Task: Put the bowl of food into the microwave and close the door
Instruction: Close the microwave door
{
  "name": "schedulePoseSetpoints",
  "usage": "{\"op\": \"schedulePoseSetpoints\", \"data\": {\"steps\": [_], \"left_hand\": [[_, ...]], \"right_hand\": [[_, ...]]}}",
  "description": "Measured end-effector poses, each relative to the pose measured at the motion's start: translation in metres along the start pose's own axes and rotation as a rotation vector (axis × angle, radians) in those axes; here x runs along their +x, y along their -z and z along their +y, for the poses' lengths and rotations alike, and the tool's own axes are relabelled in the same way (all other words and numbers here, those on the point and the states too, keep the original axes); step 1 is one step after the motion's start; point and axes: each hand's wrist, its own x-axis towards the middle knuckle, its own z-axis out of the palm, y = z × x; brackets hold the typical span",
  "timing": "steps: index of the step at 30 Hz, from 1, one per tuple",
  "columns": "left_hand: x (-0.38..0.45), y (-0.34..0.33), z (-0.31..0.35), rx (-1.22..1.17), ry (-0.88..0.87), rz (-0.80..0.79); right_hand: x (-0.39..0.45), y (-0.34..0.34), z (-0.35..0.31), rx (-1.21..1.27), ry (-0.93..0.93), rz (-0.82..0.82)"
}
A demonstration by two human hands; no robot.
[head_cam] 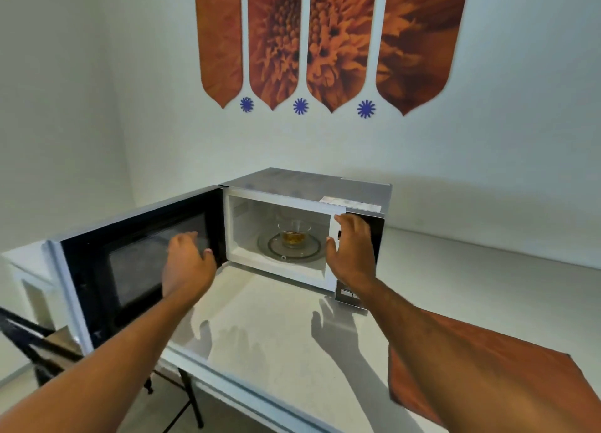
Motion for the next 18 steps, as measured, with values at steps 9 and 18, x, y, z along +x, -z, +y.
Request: {"op": "schedulePoseSetpoints", "data": {"steps": [9,18], "left_hand": [[0.010,0.096,-0.028,0.300,-0.082,0.299],[0.040,0.130,-0.074,0.089,0.093,0.269]], "right_hand": [[0.016,0.022,0.016,-0.418,0.079,-0.060],[0.014,0.012,0.022,-0.478,0.075,-0.127]]}}
